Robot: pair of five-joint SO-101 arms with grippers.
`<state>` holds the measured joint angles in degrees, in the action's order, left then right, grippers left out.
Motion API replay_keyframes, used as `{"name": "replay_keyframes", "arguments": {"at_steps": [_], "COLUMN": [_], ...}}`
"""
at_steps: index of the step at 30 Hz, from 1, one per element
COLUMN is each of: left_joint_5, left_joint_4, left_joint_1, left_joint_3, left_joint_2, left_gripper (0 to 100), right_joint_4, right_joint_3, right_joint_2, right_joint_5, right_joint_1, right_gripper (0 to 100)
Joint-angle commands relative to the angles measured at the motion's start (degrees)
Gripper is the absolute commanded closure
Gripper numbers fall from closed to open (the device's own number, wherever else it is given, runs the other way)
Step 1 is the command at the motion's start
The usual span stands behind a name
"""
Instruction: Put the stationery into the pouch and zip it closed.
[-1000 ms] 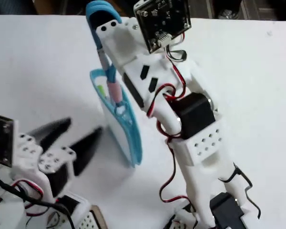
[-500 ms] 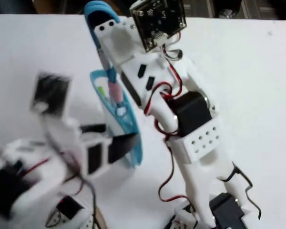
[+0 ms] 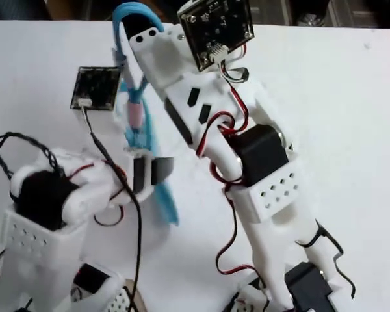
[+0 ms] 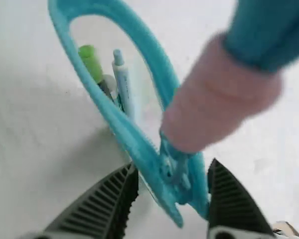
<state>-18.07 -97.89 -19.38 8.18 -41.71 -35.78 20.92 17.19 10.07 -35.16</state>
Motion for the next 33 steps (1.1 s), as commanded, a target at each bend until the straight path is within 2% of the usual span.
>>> {"name": "replay_keyframes", "arguments": {"at_steps": [1,6,12,19,26,33], "left_joint_5": [4.7,11.0,11.4,11.6,11.6,11.6], "left_joint_4": [2.9,4.6,4.7,4.1,1.7,0.3], "left_joint_1": [0.6,0.6,0.6,0.6,0.6,0.6], "left_joint_3": [2.0,3.1,3.1,3.1,3.1,0.0], "left_joint_2": [-3.2,-9.5,-20.4,-30.5,-32.0,-31.8], "left_gripper": [87,98,97,98,98,98], "right_joint_4": [1.3,1.3,2.3,8.7,16.6,18.1], "right_joint_3": [0.3,0.3,0.3,0.7,0.7,3.7], "right_joint_2": [1.8,1.9,0.7,-7.6,-16.4,-25.3], "right_joint_5": [-0.1,-0.1,-0.1,-0.1,0.2,0.1], "right_joint_1": [0.5,0.6,3.5,13.4,19.6,25.9], "right_gripper": [98.2,98.2,98.2,98.2,98.2,98.2]}}
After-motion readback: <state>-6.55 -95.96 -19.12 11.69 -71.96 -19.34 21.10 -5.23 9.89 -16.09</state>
